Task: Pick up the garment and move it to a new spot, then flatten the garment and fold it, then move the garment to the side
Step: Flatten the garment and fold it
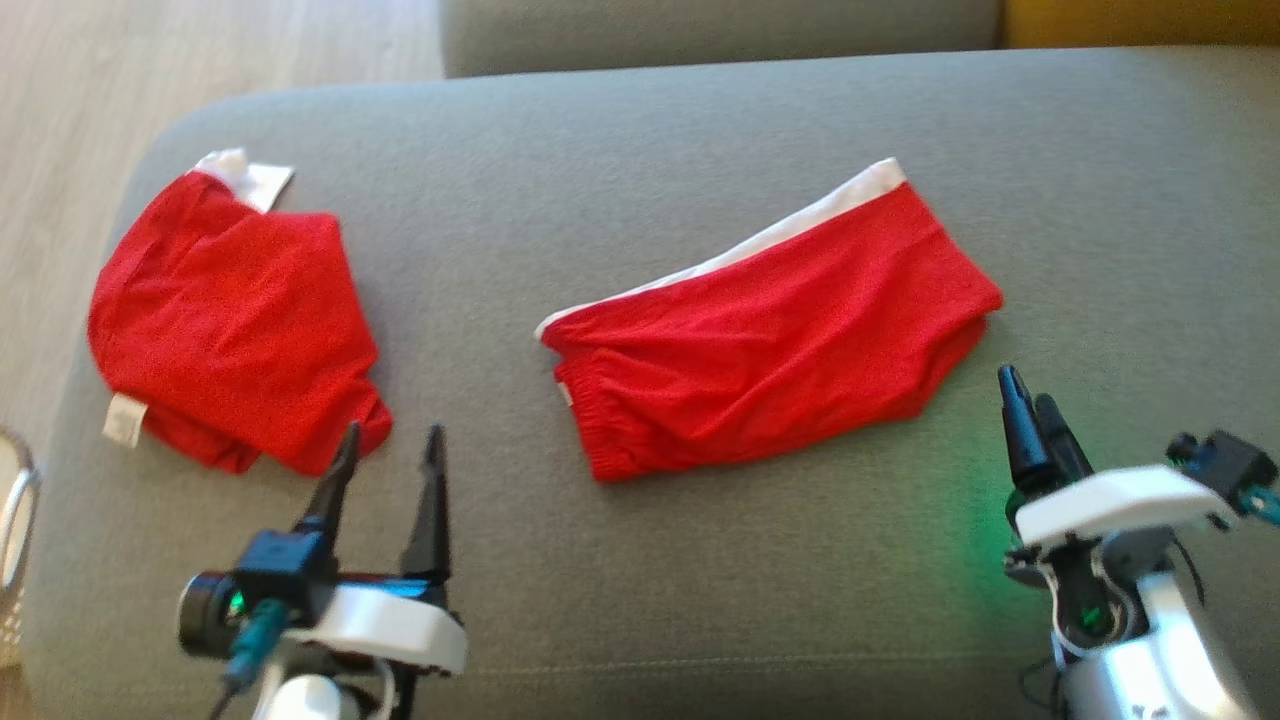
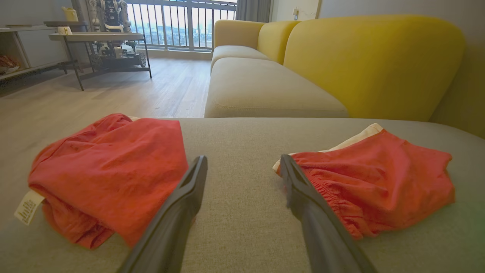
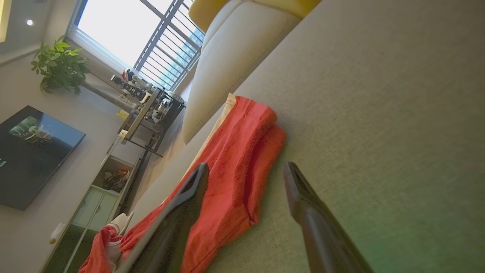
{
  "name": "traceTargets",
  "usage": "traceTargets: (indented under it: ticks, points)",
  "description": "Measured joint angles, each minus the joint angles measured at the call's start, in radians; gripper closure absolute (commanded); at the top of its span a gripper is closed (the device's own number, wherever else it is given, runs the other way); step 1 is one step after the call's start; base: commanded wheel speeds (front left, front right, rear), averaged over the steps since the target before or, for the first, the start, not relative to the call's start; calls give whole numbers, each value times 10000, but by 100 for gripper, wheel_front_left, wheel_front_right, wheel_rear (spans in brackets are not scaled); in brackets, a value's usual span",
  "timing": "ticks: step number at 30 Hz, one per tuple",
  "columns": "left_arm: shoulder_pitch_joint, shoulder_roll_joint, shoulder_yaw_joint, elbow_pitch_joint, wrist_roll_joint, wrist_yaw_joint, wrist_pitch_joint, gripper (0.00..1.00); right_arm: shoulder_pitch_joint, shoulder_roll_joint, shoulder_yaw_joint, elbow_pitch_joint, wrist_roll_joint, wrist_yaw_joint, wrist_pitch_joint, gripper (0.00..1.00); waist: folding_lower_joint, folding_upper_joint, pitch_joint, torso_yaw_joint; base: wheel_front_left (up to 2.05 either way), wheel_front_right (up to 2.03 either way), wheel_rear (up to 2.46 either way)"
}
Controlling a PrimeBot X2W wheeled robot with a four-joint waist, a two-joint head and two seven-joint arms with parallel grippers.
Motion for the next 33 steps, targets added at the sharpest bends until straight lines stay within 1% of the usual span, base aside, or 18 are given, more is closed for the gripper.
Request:
traceTargets:
  ticks: [2, 7, 9, 13, 17, 22, 24, 28, 33]
  points:
    - [-118, -4, -192, 42, 374, -13, 0, 0, -459, 0, -134, 566, 290, 0, 391, 0, 0, 0, 111, 169, 0, 0, 0]
    - [-297, -12, -566, 127, 506, 6, 0, 0, -1364, -4, -897, 2004, 1135, 0, 993, 0, 1, 0, 428, 638, 0, 0, 0]
    - [-357, -12, -759, 215, 880, 6, 0, 0, -1713, -6, -1145, 2602, 1325, 0, 1231, 0, 0, 0, 560, 834, 0, 0, 0]
    - [-453, -13, -1124, 272, 1166, 6, 0, 0, -2395, -84, -1582, 3248, 1588, 0, 1475, 0, 0, 0, 835, 1178, 0, 0, 0]
    - [-566, -13, -1327, 314, 1361, 50, 0, 0, -2852, -238, -1893, 3580, 2000, -8, 1572, 0, 0, 0, 1011, 1478, 0, 0, 0]
    - [-583, -8, -1419, 347, 1419, 77, 0, 0, -3097, -378, -1881, 3808, 2146, -8, 1787, 0, -1, 0, 1113, 1638, 0, 0, 0]
    - [-594, -2, -1419, 353, 1419, 77, -2, 0, -3261, -431, -1708, 3950, 2148, -8, 2010, 0, -1, 0, 1147, 1638, 0, 0, 0]
    - [-666, 0, -1406, 353, 1415, 77, 0, 0, -3478, -456, -1509, 4134, 2144, -8, 2088, 0, -1, 0, 1210, 1626, 0, 0, 0]
    - [-847, -4, -1388, 345, 1312, 65, -2, 0, -4052, -525, -1292, 4696, 1818, -8, 2100, 0, -1, 0, 1363, 1646, 0, 0, 0]
